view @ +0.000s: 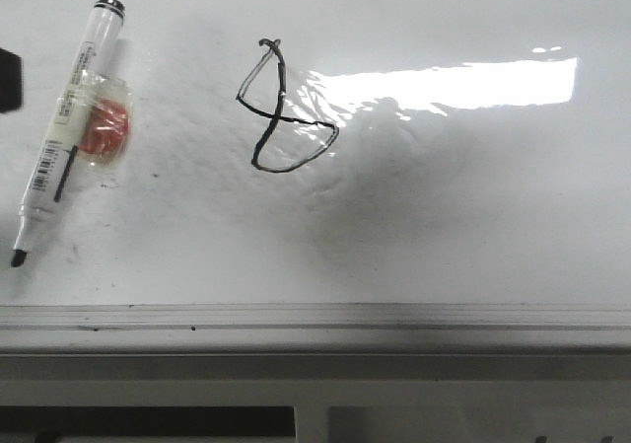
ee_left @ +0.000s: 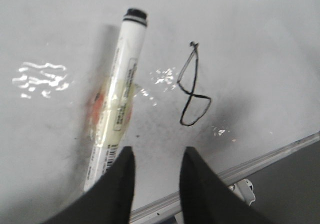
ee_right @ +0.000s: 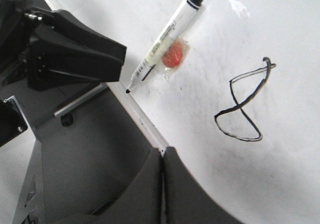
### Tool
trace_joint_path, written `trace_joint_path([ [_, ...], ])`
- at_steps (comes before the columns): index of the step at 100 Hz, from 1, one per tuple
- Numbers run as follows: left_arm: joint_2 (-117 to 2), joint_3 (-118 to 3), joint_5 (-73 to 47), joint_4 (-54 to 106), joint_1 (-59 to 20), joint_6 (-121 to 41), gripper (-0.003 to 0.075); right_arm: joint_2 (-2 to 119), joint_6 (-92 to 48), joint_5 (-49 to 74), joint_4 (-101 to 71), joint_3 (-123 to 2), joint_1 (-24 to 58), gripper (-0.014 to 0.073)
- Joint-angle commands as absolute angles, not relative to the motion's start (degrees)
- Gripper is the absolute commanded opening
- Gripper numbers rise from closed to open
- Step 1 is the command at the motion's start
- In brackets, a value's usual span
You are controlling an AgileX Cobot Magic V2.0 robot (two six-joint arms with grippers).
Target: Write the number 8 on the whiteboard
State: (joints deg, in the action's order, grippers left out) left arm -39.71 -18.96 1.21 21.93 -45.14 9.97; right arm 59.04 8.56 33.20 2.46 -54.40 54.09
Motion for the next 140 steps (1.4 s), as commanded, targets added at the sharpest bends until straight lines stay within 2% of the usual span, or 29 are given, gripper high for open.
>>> trace_joint_path([
  [1,-34.74,-20.45,3.43,18.13,-45.02,9.83,-0.0012,54.21,8.49,24.29,4.46,-51.26,53.93,-0.0063],
  [34,-16.32,-17.66,-0.68,5.53,-45.02,9.83,-0.002,34.26,8.23,-0.51,11.74,-27.05,53.93,-0.0062],
  [58,-6.38,-11.55,-1.64,2.9,-45.02,9.83,-0.002,20.41,8.23,-2.56,14.64,-14.77,53.93,-0.0063],
  [78,-4.75,-9.75,-1.88,2.9,-45.02,9.83,-0.002,13.9,8.23,-2.11,14.64,-10.97,53.93,-0.0063],
  [140,-4.75,-9.64,-2.37,1.63,-44.89,9.83,-0.002,13.79,8.23,-2.07,14.64,-10.67,53.93,-0.0063],
])
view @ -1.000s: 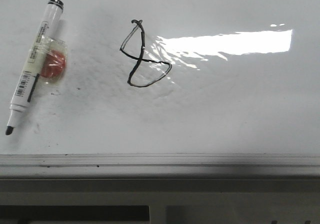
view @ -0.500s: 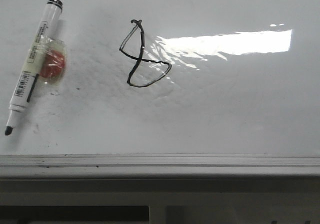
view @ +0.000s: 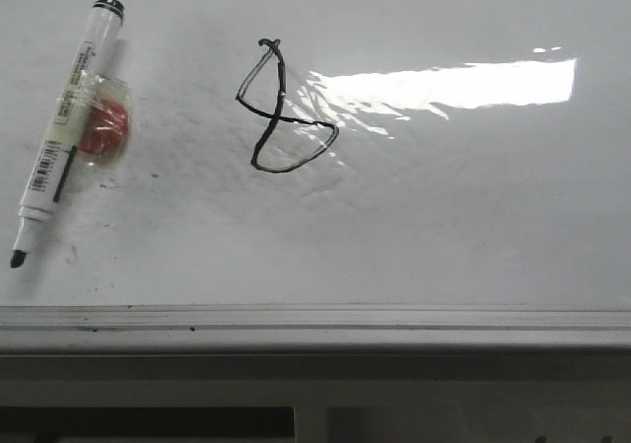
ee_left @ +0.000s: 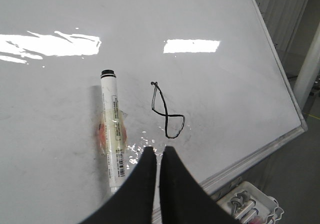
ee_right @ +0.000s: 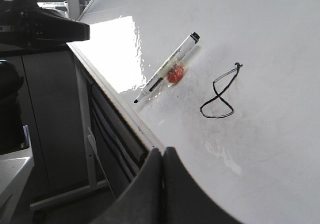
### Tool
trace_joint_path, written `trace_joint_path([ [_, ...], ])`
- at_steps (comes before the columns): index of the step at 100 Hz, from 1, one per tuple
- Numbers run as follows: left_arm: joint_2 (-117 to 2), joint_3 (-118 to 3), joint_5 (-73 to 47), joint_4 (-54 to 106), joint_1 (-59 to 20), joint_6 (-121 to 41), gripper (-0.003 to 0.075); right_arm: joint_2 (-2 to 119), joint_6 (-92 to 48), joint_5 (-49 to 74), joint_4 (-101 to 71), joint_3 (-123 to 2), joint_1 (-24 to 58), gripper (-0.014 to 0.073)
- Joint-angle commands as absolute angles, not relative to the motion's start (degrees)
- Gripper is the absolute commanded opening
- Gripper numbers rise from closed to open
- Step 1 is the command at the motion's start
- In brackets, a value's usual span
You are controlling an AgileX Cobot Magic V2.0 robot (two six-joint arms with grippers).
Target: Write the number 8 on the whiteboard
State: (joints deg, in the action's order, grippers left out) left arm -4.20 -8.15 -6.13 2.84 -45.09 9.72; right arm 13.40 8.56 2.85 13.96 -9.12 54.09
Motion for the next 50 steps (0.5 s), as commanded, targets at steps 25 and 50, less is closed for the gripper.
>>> trace_joint_path([
  [25,-4.34,-7.94,-7.38,-3.87,-33.71,9.83,-0.002,13.79,8.23,-2.07,14.64,-10.67,53.93,-0.0063],
  [50,-0.26,-1.03,-4.02,-0.99,-15.75,9.83,-0.002,13.79,8.23,-2.07,14.64,-10.67,53.93,-0.0063],
])
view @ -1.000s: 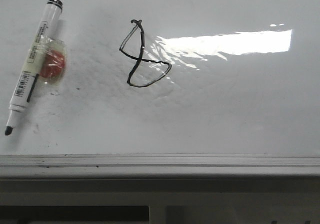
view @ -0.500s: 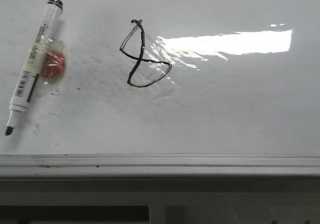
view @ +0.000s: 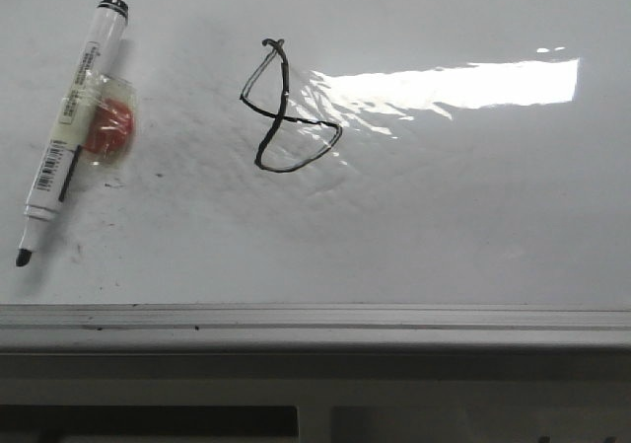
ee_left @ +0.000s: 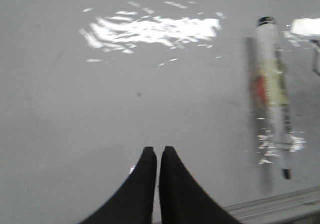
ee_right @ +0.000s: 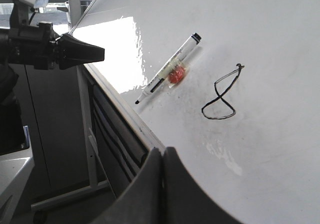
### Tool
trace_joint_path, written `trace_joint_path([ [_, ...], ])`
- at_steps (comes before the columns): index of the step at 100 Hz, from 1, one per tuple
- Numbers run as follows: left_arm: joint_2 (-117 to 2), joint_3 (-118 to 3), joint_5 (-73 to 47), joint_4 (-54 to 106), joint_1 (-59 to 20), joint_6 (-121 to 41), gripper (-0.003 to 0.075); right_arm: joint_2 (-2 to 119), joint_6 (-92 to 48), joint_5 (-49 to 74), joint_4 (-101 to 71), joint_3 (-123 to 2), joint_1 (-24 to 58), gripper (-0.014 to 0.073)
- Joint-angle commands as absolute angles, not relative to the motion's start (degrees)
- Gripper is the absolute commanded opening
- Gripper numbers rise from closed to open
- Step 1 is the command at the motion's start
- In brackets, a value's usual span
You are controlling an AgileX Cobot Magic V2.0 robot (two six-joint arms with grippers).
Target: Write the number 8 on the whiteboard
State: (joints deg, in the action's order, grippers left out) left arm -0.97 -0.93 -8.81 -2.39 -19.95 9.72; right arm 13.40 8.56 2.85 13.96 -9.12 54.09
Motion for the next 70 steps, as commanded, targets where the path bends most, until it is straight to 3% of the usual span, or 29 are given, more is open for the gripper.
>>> trace_joint_path([
  [1,-0.1,-0.88,-4.0,-0.99,-15.02,9.83,-0.002,13.79,8.23,-2.07,14.64,-10.67,53.93,-0.0063],
  [36,1.79,1.86,-10.87,-2.21,-3.33,9.83,-0.002,13.79,8.23,-2.07,14.64,-10.67,53.93,-0.0063],
  [50,1.79,1.86,-17.3,-2.65,-2.8,9.83,-0.002,13.79,8.23,-2.07,14.64,-10.67,53.93,-0.0063],
  [70,1.79,1.86,-17.14,-2.48,-3.27,9.83,-0.002,13.79,8.23,-2.07,14.64,-10.67,53.93,-0.0063],
])
